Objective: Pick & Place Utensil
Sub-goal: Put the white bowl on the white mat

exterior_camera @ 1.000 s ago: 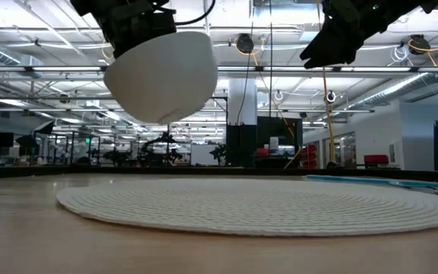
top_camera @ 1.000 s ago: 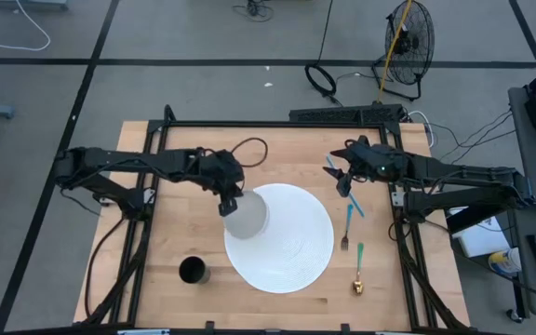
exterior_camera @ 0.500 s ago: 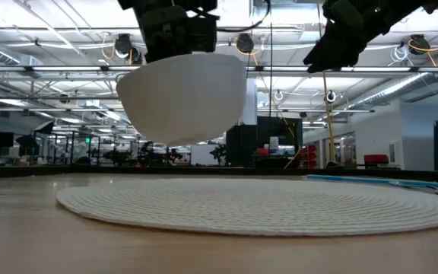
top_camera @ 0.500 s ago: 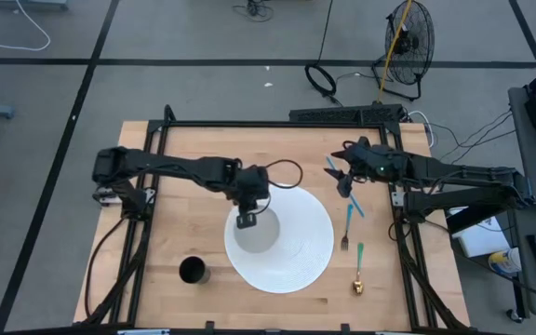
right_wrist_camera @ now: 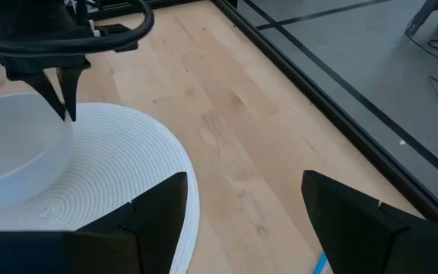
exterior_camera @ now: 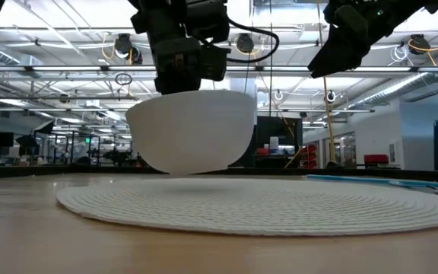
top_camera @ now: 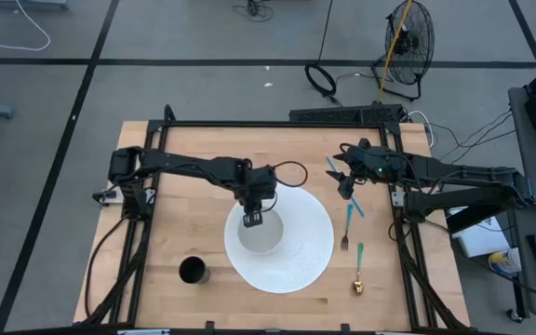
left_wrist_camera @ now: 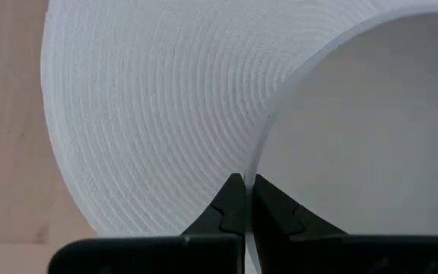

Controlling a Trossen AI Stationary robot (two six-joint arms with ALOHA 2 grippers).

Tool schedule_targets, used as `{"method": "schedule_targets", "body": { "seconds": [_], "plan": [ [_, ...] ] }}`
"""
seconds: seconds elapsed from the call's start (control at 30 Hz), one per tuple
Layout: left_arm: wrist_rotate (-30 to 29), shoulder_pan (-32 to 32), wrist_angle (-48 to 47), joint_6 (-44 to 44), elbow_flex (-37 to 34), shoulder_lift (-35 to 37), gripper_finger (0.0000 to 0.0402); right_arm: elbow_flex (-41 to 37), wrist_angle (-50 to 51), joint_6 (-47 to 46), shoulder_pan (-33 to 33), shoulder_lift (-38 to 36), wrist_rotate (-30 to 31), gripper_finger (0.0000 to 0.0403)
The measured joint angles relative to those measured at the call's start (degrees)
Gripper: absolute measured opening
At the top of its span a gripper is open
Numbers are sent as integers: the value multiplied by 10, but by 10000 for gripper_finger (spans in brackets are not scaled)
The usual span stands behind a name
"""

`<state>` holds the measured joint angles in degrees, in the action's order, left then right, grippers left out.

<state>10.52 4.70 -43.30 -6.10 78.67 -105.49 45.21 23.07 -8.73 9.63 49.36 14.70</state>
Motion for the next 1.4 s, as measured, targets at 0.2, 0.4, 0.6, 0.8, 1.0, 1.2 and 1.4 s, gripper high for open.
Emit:
{"method": "schedule_targets", "body": {
  "seconds": [0.2,0.4,0.6,0.8,1.0,1.2,1.4],
  "plan": [
    [0,6,-1,0,0,0,6,0,6,0,0,0,0,254],
    [2,4,-5,-1,0,0,6,0,7,0,0,0,0,254],
    [5,-2,-2,-2,0,-15,6,0,8,-8,0,0,0,254],
    [19,-6,-9,-2,0,-33,9,0,12,-11,0,0,0,254],
    [19,-6,-9,-2,0,-35,9,0,13,-11,0,0,0,254],
    [12,-6,-12,-1,-1,-37,53,0,13,-11,0,0,0,254],
    [0,-6,-11,0,-1,-37,85,0,14,-11,0,0,0,254]
  ]
}}
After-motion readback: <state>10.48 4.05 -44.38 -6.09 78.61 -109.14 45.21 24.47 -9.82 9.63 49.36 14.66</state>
